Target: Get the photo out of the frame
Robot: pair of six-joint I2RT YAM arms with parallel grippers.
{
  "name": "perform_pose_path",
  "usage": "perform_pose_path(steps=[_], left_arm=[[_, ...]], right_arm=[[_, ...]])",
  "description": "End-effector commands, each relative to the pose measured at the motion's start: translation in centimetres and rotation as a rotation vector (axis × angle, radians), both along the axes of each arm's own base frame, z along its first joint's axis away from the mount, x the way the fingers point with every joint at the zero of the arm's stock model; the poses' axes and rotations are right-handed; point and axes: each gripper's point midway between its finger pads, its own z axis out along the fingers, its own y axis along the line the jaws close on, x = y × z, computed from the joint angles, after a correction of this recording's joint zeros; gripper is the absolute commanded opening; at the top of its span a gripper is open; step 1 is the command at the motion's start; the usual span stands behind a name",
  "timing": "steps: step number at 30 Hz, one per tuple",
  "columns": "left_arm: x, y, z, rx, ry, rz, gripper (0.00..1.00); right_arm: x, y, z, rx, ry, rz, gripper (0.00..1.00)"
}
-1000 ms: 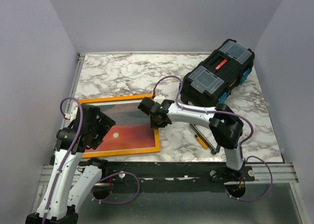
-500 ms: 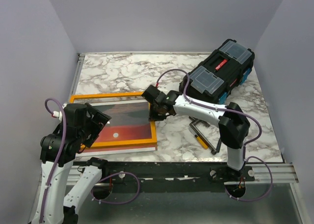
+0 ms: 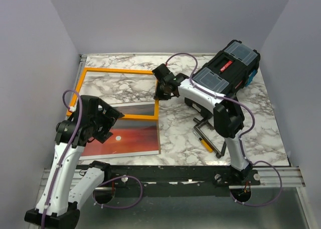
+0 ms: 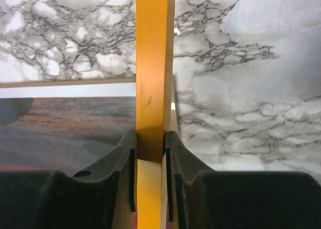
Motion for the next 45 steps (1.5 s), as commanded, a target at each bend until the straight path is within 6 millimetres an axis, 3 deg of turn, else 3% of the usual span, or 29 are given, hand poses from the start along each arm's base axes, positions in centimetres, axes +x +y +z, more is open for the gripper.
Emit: perform_pose_path(steps=[1, 11, 19, 32, 36, 42, 43, 45], left_arm=[[4.1, -0.7, -1.4, -0.045, -0.030, 0.050, 0.98], [9.5, -1.3, -6.6, -0.109, 0.095, 0.129, 0.98], [10.2, -2.1, -10.2, -0.189, 0.254, 0.196, 0.91], [13.1, -2.0, -12.2, -0.233, 0.324, 0.309, 0.75], [13.7, -1.4, -13.1, -0.221, 0.337, 0.362, 0.55], [15.6, -1.1, -12.3, -0.217, 0.306, 0.390, 0.12], [15.9, -1.2, -12.1, -0.221, 0.303, 0.389, 0.05], [16.7, -1.5, -11.8, -0.233, 0.306, 0.385, 0.00]], right_arm=[[2.4, 1.5, 0.9, 0.054, -0.053, 0.076, 0.00], [4.5, 1.0, 0.8, 0.053, -0.067, 0.083, 0.00], [5.3, 0.7, 0.9, 0.070, -0.065, 0.058, 0.01], [5.3, 0.9, 1.9, 0.109, -0.068, 0.048, 0.01], [5.4, 1.0, 1.9, 0.115, -0.069, 0.050, 0.01], [5.8, 1.1, 2.3, 0.090, -0.114, 0.107, 0.01], [6.0, 1.1, 2.7, 0.088, -0.126, 0.117, 0.06], [6.4, 1.0, 3.7, 0.078, -0.155, 0.135, 0.32]])
